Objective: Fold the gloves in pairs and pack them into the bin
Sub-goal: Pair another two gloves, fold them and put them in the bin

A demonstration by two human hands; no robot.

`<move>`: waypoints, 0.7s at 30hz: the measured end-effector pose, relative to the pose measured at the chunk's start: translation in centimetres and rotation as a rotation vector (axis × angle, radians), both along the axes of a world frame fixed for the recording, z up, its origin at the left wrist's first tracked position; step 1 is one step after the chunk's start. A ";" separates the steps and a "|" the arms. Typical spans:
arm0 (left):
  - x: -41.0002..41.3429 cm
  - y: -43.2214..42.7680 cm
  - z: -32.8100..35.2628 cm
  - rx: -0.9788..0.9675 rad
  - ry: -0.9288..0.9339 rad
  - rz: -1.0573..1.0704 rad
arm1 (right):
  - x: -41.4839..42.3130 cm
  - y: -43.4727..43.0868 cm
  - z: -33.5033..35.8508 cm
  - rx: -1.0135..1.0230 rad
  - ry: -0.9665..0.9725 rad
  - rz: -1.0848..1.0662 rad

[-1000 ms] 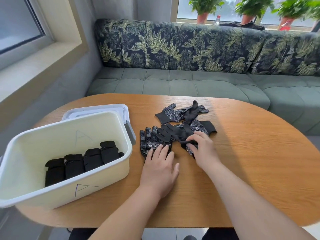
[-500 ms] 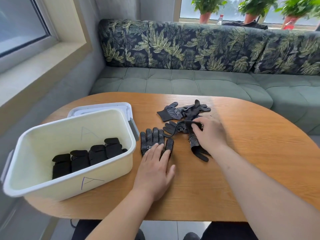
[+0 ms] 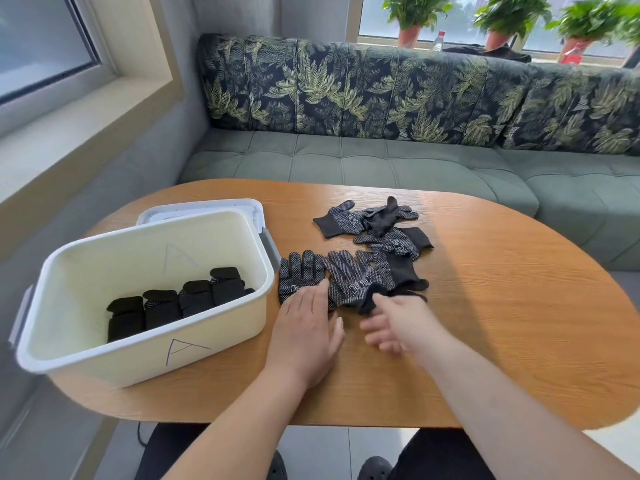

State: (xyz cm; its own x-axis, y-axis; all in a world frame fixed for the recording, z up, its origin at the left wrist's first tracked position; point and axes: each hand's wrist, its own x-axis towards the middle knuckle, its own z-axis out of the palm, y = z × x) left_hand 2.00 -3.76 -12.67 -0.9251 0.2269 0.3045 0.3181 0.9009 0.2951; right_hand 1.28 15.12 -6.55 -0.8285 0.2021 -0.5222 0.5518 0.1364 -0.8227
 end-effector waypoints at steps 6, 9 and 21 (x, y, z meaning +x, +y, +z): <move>-0.1 -0.1 -0.2 -0.036 -0.003 -0.030 | 0.4 2.5 -2.6 0.849 0.401 0.204; -0.1 -0.1 -0.3 -0.041 0.003 -0.032 | -0.2 2.8 -4.3 0.979 0.518 0.373; -0.1 0.0 0.1 -0.066 -0.020 -0.012 | -3.4 7.3 -5.6 1.175 0.697 0.341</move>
State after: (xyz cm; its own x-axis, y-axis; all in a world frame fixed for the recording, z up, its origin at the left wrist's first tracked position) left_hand 1.94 -3.80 -12.56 -0.9280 0.2571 0.2696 0.3237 0.9148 0.2418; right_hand -2.09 22.47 -12.17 -0.9396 -0.0326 0.3406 -0.1148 0.9678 -0.2241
